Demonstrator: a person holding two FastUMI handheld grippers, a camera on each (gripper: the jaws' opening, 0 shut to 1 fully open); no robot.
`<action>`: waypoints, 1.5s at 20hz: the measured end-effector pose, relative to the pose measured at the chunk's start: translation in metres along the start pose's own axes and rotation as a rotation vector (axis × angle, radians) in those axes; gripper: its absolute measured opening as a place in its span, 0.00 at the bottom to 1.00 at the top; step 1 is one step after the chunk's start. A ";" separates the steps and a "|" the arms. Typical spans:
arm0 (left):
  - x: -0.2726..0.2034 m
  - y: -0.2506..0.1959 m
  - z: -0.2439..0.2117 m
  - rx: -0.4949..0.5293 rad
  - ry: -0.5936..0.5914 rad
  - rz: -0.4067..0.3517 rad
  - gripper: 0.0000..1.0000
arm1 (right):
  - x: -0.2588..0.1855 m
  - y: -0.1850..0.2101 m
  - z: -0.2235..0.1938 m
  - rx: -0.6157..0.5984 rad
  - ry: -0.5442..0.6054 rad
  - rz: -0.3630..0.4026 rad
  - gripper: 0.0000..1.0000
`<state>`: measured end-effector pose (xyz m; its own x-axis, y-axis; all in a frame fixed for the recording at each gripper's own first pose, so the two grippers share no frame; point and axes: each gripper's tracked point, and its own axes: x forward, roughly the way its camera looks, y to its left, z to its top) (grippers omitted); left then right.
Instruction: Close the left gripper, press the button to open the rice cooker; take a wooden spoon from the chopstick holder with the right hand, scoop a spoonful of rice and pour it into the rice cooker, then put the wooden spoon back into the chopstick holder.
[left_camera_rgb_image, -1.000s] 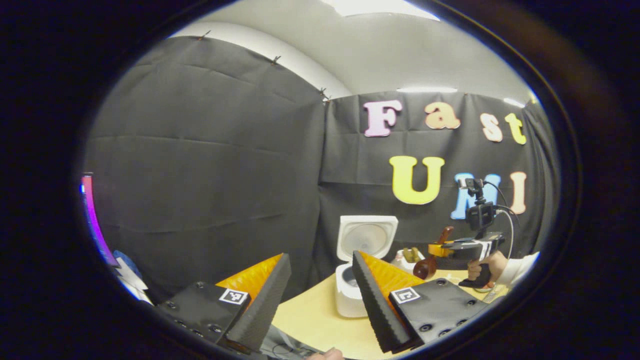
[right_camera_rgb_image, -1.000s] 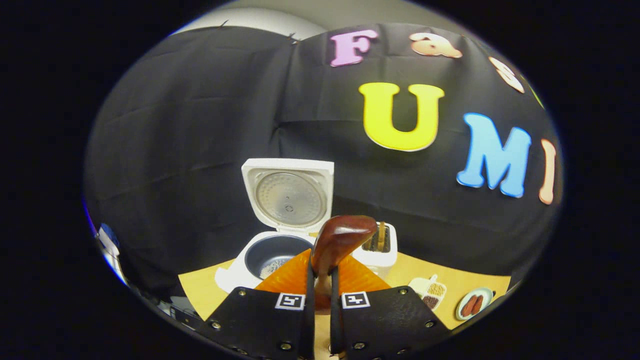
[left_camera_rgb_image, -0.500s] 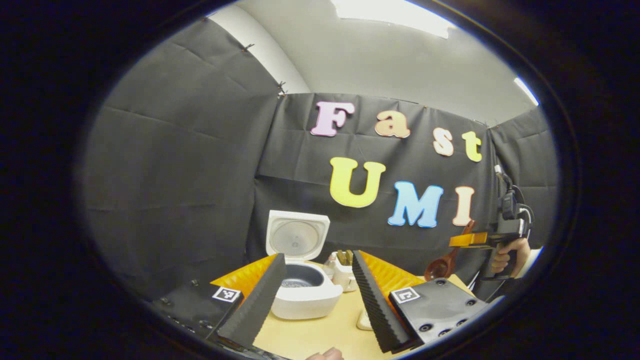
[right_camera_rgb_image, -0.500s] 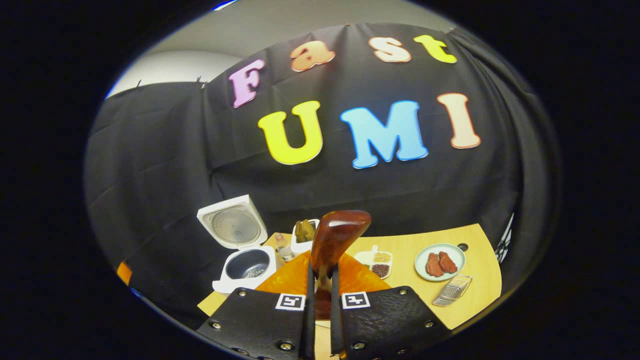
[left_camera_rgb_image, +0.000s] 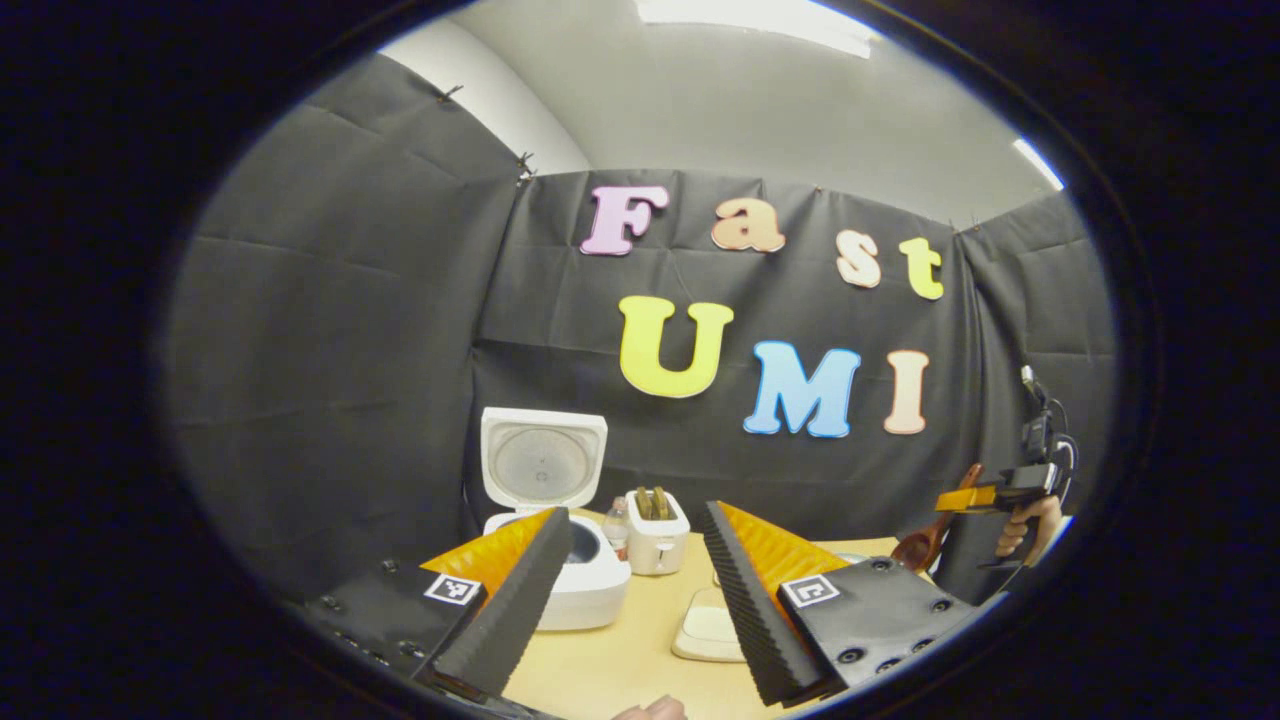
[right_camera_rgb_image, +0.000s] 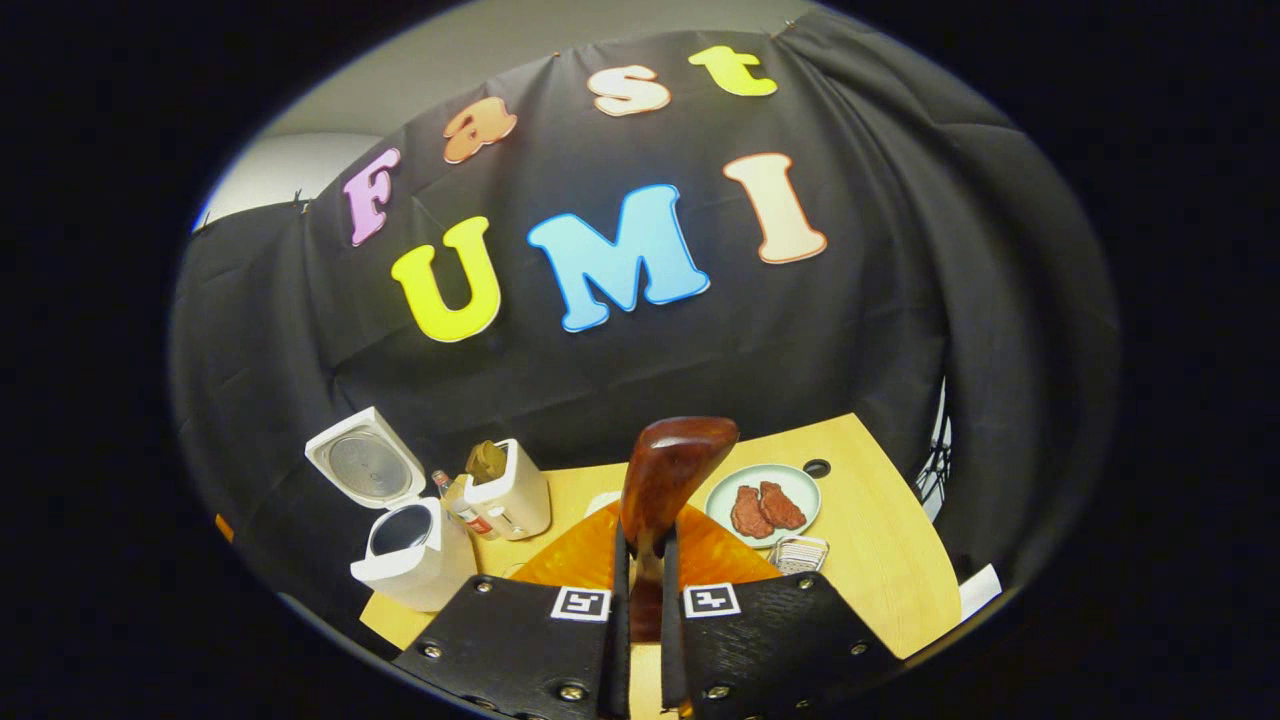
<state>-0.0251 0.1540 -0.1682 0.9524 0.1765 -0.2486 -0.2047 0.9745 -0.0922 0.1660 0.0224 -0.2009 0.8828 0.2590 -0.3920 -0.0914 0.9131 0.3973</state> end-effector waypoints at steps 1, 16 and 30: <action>0.000 -0.011 -0.001 0.016 0.004 0.009 0.94 | 0.009 -0.019 -0.004 0.015 0.009 -0.007 0.12; 0.018 -0.121 -0.030 0.173 0.158 0.182 0.87 | 0.129 -0.160 -0.076 0.131 0.148 -0.120 0.13; 0.023 -0.159 -0.026 0.206 0.155 0.142 0.93 | 0.122 -0.188 -0.127 0.171 0.227 -0.174 0.17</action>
<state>0.0230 -0.0007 -0.1843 0.8683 0.3057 -0.3906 -0.2683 0.9518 0.1484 0.2330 -0.0780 -0.4290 0.7513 0.1852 -0.6334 0.1469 0.8888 0.4342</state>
